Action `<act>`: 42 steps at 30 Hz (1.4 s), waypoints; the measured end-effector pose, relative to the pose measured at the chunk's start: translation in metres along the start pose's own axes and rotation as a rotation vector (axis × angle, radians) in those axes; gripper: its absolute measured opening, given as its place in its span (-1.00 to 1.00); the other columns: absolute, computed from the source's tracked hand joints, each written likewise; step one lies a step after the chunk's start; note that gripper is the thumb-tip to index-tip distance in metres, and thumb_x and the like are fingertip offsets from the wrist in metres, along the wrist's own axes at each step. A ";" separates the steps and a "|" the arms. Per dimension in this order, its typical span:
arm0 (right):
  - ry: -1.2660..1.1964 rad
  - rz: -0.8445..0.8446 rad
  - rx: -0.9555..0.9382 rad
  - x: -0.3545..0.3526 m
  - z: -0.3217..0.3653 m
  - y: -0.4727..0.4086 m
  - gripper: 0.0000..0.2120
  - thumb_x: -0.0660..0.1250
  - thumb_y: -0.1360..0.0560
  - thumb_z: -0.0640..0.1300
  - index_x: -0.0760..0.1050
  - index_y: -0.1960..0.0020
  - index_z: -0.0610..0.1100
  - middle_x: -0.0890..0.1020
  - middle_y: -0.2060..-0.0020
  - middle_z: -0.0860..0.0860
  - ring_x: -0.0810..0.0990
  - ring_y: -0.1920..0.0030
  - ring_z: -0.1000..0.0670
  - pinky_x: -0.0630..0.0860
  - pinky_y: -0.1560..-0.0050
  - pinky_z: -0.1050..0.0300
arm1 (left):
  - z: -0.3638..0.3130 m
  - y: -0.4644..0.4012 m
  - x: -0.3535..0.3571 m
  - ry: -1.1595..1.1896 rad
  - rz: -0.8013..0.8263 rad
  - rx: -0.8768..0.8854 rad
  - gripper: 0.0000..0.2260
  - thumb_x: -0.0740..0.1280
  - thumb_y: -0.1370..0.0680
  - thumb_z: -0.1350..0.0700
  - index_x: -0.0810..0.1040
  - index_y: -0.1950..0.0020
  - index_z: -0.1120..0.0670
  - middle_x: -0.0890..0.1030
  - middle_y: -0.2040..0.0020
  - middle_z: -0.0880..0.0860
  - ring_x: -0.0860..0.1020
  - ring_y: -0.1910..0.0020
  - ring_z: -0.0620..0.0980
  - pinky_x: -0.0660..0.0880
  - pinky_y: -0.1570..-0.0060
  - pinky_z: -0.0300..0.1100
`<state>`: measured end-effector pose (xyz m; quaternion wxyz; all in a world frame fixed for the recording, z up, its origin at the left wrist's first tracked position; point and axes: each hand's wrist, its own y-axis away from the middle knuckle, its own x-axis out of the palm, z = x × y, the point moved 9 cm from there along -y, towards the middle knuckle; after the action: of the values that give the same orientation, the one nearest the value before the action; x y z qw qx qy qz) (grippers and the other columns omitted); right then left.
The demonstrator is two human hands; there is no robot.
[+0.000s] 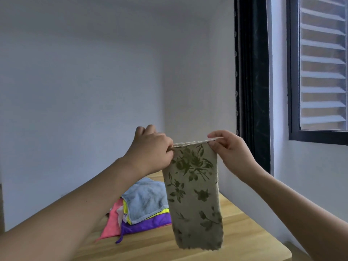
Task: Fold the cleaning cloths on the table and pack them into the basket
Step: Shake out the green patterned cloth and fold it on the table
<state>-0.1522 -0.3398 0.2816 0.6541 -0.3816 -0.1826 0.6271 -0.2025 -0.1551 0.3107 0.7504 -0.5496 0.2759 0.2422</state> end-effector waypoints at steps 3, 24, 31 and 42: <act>0.274 0.015 -0.136 0.006 0.017 0.003 -0.75 0.24 -0.59 -0.16 0.53 -0.24 -0.01 0.64 0.12 0.15 0.59 0.15 0.23 0.47 0.14 0.46 | -0.005 0.003 -0.006 -0.153 -0.113 0.021 -0.89 0.16 -0.52 0.04 0.46 0.06 0.00 0.61 0.09 -0.08 0.35 -0.02 0.05 0.22 -0.06 -0.05; 0.085 0.131 0.287 0.040 -0.089 0.005 -0.83 0.21 -0.57 -0.24 0.55 0.07 -0.06 0.66 0.12 -0.03 0.63 0.06 -0.08 0.63 0.02 -0.06 | 0.017 -0.005 0.143 0.629 0.538 -0.298 -0.80 0.45 -0.41 0.15 0.43 0.27 0.09 0.55 0.29 0.11 0.55 0.30 0.05 0.55 0.31 -0.09; 0.003 0.071 0.248 0.038 -0.126 -0.011 -0.81 0.24 -0.56 -0.22 0.58 0.03 0.00 0.68 0.08 0.01 0.64 0.03 0.00 0.59 -0.11 -0.05 | 0.014 -0.021 0.152 0.487 0.239 -0.131 -0.80 0.36 -0.44 0.08 0.35 0.29 0.03 0.49 0.36 0.01 0.42 0.32 0.04 0.34 0.32 -0.12; 0.412 0.846 0.641 0.086 -0.224 0.168 -0.81 0.22 -0.51 -0.28 0.60 0.08 -0.11 0.68 0.07 -0.18 0.59 0.20 -0.02 0.61 0.03 -0.01 | -0.089 0.164 0.262 0.735 0.962 0.062 -0.75 0.45 -0.44 0.05 0.38 0.25 0.02 0.40 0.25 -0.08 0.38 0.22 -0.09 0.29 0.27 -0.17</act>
<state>-0.0938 -0.3311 -0.0052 0.4512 -0.3184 0.3170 0.7711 -0.1342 -0.1787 -0.0026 0.4282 -0.3886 0.7415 0.3403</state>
